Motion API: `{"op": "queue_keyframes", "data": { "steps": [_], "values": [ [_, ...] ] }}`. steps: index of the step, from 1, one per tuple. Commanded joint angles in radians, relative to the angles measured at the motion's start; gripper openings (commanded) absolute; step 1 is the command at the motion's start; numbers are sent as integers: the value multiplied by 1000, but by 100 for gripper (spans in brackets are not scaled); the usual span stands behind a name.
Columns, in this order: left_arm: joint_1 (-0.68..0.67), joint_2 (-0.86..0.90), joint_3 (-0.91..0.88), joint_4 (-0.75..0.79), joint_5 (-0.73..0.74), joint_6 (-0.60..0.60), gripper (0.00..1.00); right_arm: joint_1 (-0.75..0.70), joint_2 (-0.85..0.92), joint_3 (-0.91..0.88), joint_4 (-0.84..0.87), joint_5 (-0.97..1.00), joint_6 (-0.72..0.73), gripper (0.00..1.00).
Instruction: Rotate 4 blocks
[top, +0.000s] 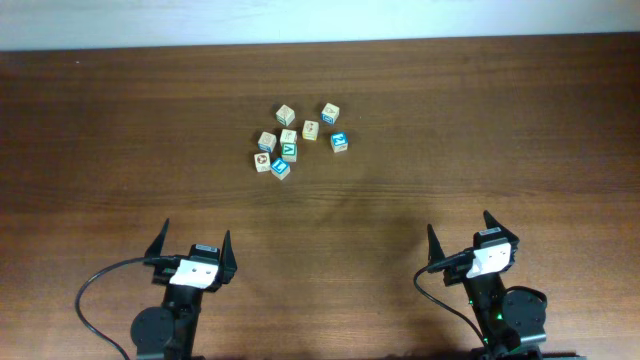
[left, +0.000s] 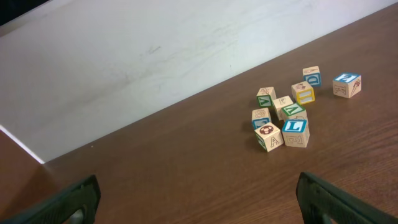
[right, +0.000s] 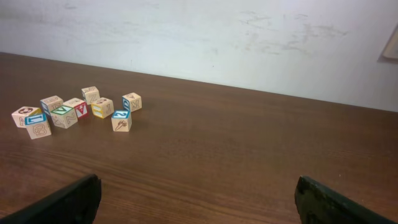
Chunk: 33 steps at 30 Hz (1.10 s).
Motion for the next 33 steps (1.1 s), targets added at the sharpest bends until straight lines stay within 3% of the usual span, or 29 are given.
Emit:
{"op": "queue_keyframes", "data": {
  "steps": [1,13,22,28,30,33],
  "values": [
    [-5,-6,-3,-5,-5,16,99,-6,-6,-7,-2,5,10,98],
    [-5,-6,-3,-5,-4,16,99,-6,-6,-7,-2,5,10,99],
    [-4,-6,-3,-5,-114,16,99,-6,-6,-7,-1,-2,10,98],
    [-4,-6,-2,-6,3,-11,99,-5,-6,-7,0,-31,53,99],
    [-4,-6,-2,48,188,-11,99,-6,-6,-5,0,-60,53,99],
    [-4,-5,2,136,188,-184,99,-6,-6,10,-3,-114,53,98]
  ]
}}
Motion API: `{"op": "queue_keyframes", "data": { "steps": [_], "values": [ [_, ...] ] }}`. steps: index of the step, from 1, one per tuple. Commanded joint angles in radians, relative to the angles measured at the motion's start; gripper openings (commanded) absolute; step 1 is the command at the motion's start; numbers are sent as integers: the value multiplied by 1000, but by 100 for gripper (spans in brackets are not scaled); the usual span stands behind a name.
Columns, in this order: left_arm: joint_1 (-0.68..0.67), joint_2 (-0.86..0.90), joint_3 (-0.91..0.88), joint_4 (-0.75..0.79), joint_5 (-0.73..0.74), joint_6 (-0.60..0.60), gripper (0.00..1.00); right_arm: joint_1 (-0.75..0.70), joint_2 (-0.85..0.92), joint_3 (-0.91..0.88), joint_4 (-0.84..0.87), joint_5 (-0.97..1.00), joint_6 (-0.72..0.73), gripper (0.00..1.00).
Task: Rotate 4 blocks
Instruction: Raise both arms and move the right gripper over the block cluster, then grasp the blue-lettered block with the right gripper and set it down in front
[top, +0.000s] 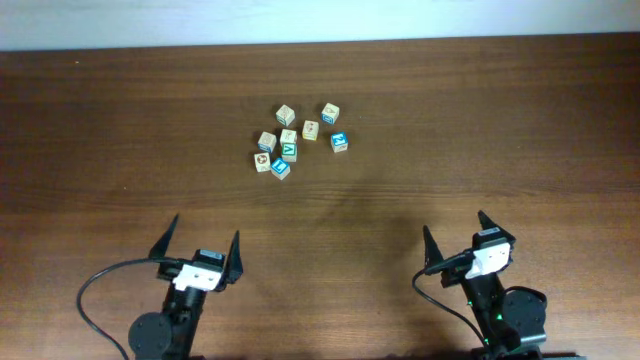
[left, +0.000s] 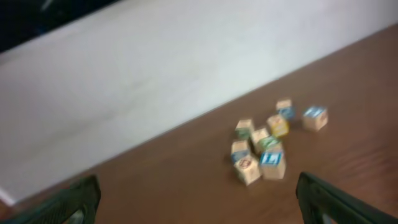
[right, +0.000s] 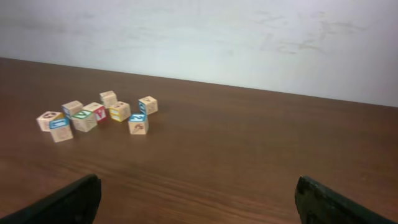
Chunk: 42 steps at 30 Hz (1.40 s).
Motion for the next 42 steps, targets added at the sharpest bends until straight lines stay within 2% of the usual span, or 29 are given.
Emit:
{"op": "queue_keyframes", "data": {
  "steps": [1,4,7,13,14,20,23,25,31,34,35,37,40,42],
  "values": [
    [-3,2,12,37,66,-179,99,-6,-5,26,-8,-66,10,99],
    [-3,74,70,36,66,-204,99,-6,29,110,-28,-102,10,99],
    [-3,223,183,37,67,-204,99,-6,145,233,-67,-111,9,98],
    [-3,707,563,-17,74,-203,99,-5,584,624,-187,-180,9,98],
    [-3,824,663,-69,74,-203,99,-5,690,729,-249,-180,9,98],
    [-3,1254,1099,-317,74,-203,99,-5,1082,1064,-363,-282,9,98],
    [-3,1482,1381,-580,81,-195,99,-3,1313,1276,-479,-330,9,98],
    [-3,1591,1508,-694,81,-196,99,17,1436,1385,-528,-333,9,98],
    [-3,1705,1564,-723,77,-196,99,129,1638,1452,-505,-329,-37,98],
    [-3,1707,1563,-758,77,-196,99,154,1723,1451,-411,-351,-35,100],
    [-3,1707,1563,-760,77,-196,99,176,1780,1451,-373,-272,26,94],
    [-3,1707,1563,-760,77,-196,99,221,1857,1451,-332,-120,109,89],
    [-3,1707,1563,-761,77,-196,99,304,1965,1451,-263,98,226,89],
    [-3,1707,1563,-761,77,-196,99,336,2034,1451,-209,171,277,83]
  ]
}}
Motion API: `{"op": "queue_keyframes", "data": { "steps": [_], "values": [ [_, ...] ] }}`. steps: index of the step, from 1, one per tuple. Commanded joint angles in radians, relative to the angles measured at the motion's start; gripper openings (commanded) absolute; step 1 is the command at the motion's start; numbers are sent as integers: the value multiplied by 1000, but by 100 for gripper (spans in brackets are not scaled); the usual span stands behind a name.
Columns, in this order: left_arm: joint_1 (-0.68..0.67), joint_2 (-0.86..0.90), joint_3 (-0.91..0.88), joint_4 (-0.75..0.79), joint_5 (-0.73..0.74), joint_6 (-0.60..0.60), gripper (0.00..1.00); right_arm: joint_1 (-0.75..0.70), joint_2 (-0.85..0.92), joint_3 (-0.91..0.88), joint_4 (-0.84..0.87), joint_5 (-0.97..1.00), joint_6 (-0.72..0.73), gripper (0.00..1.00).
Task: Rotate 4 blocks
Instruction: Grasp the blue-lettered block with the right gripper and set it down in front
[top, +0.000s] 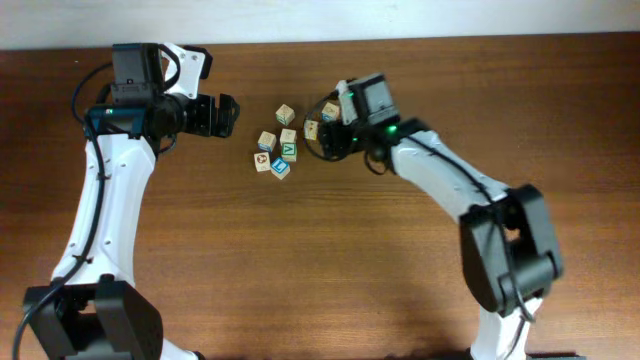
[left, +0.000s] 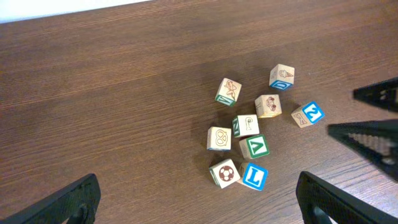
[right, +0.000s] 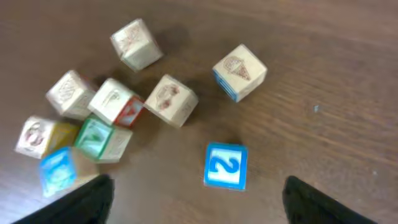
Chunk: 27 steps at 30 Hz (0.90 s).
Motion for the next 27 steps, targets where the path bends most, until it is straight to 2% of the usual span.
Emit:
{"op": "queue_keyframes", "data": {
  "steps": [1,6,9,11,16,22,25,27],
  "values": [
    [-2,7,23,0,7,-1,99,27,74,13,59,140,89,82],
    [-1,7,23,0,7,-2,99,30,154,13,103,141,89,71],
    [-2,7,23,0,7,-1,99,31,166,13,115,141,122,55],
    [-2,7,23,0,7,-1,99,31,166,13,115,141,131,41],
    [-2,7,23,0,7,-2,99,31,155,14,95,140,141,33],
    [-2,7,23,0,7,-1,99,31,-82,14,-196,88,142,30],
    [-1,7,23,0,7,-1,99,32,-98,10,-427,60,255,27],
    [-2,7,23,0,7,-1,99,44,-91,-13,-501,53,318,27]
  ]
}}
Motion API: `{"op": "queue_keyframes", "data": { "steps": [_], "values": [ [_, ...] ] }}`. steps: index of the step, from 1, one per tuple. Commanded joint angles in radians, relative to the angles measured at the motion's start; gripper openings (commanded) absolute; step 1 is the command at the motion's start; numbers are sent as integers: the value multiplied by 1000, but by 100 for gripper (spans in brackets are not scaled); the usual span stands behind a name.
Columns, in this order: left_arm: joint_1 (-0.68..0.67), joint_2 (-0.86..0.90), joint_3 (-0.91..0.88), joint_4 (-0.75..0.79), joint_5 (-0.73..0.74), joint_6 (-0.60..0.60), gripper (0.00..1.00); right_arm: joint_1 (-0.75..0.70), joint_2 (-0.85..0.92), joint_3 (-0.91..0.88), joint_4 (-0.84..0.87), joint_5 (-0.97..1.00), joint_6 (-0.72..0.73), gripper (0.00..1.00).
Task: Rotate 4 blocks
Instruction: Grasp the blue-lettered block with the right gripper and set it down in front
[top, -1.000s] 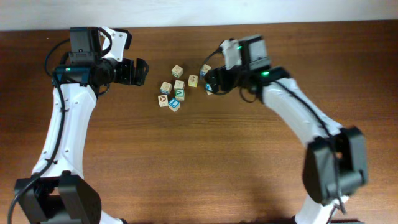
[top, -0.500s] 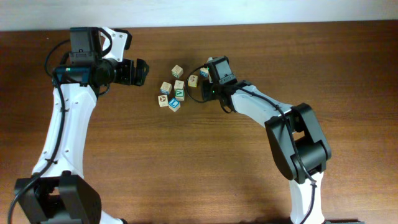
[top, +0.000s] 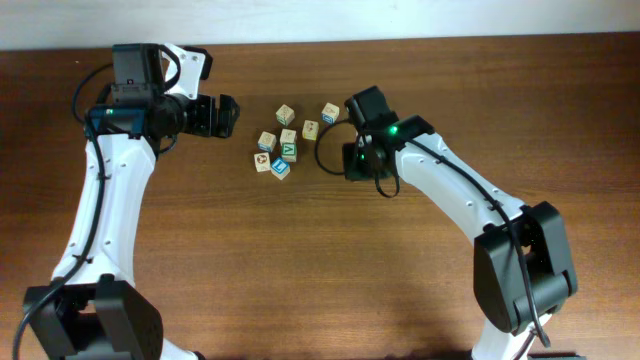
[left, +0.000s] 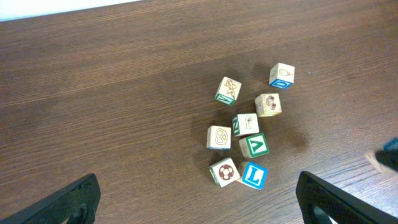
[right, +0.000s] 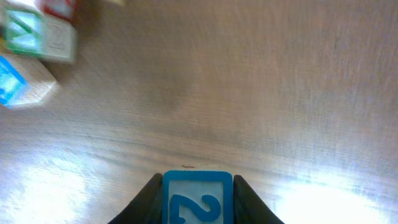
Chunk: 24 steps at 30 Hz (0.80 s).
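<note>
Several small wooden picture and letter blocks (top: 288, 140) lie clustered at the table's far middle, also clear in the left wrist view as a cluster (left: 249, 134). My right gripper (right: 198, 190) is shut on the blue "2" block (right: 198, 202), just to the near right of the cluster (top: 355, 160); in the overhead view the arm hides this block. Whether the block touches the table cannot be told. My left gripper (top: 215, 115) hangs open, left of the cluster, holding nothing; its fingers (left: 74, 202) show at the lower corners.
The brown wooden table (top: 480, 80) ends at a white wall along the far edge. A green "V" block (right: 37, 31) and a blue block (right: 15, 87) show blurred at the right wrist view's upper left.
My right gripper was open above the blue "2" block at the cluster's right side. Now it is shut on that block, nearer and a little right. The left arm has not moved.
Both arms first sat folded at the near table edge, grippers open, the blocks far off. Later the left gripper hung open left of the cluster and the right hung open over the "2" block. Now the right gripper holds that block apart from the others.
</note>
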Motion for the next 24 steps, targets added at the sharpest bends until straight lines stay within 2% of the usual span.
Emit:
{"op": "queue_keyframes", "data": {
  "steps": [1,4,9,11,13,15,17,19,22,24],
  "values": [
    [-2,7,23,2,7,-1,99,30,9,-55,-34,-24,128,28],
    [-1,7,23,2,7,-1,99,36,9,-116,-8,-10,166,33],
    [-1,7,23,2,7,-1,99,36,10,-205,26,-13,224,36],
    [-2,7,23,2,7,-2,99,36,10,-205,27,-13,224,47],
    [-1,7,23,2,7,-1,99,34,10,-204,35,-14,219,49],
    [-2,7,23,2,7,-1,99,26,10,-155,41,-47,117,52],
    [-1,7,23,2,7,-1,99,16,10,-24,41,-107,-1,54],
    [-2,7,23,2,7,-1,99,17,10,74,117,-108,-14,54],
    [-2,7,23,2,7,-1,99,47,34,84,399,-78,-13,54],
    [-2,7,23,2,7,-1,99,47,53,133,401,-61,-14,56]
  ]
}}
